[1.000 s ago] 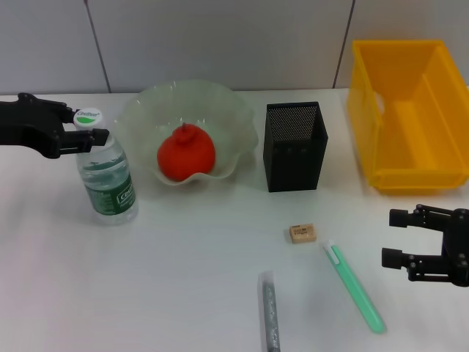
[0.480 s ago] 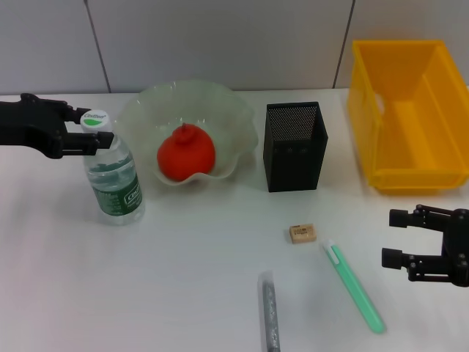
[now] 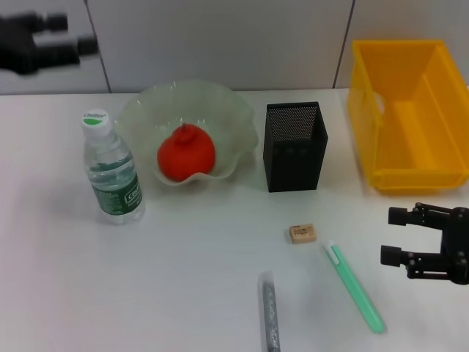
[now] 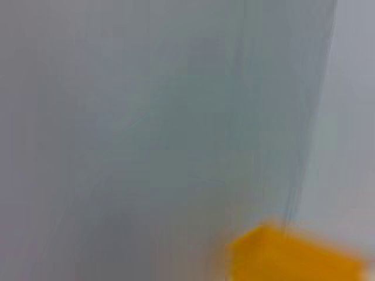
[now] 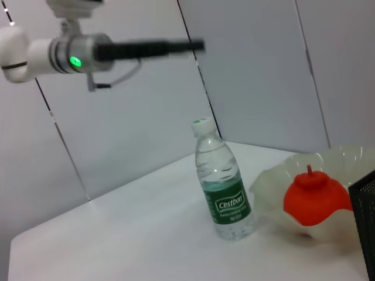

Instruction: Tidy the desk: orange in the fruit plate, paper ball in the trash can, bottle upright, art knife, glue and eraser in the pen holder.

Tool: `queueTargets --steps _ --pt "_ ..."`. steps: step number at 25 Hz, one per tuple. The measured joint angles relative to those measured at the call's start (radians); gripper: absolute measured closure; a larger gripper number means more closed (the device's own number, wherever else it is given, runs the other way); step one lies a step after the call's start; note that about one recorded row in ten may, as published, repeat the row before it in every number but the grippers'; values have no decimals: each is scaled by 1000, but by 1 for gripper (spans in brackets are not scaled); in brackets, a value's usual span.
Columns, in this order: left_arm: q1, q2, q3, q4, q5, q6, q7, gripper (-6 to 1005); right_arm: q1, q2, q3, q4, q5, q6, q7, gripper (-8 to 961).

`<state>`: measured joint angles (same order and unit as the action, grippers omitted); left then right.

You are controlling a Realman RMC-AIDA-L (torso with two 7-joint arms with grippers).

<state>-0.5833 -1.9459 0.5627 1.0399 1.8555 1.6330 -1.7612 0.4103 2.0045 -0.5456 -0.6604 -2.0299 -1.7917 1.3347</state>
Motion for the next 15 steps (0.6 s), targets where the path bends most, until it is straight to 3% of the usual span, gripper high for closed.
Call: queueTargets --steps 4,5,7,11,15 --pt "17 4 12 -66 -118 150 5 201 8 -1 0 3 15 0 0 131" --pt "21 -6 20 -124 -135 226 28 201 14 -1 0 5 24 0 5 131" --pt "22 -11 27 -153 -135 251 45 201 21 -2 0 5 27 0 16 131" --pt "47 -36 123 -292 -117 264 170 201 36 -4 -1 6 27 0 44 131" --pt "77 -53 178 -361 -97 253 307 201 87 -23 -16 -16 9 3 207 131"
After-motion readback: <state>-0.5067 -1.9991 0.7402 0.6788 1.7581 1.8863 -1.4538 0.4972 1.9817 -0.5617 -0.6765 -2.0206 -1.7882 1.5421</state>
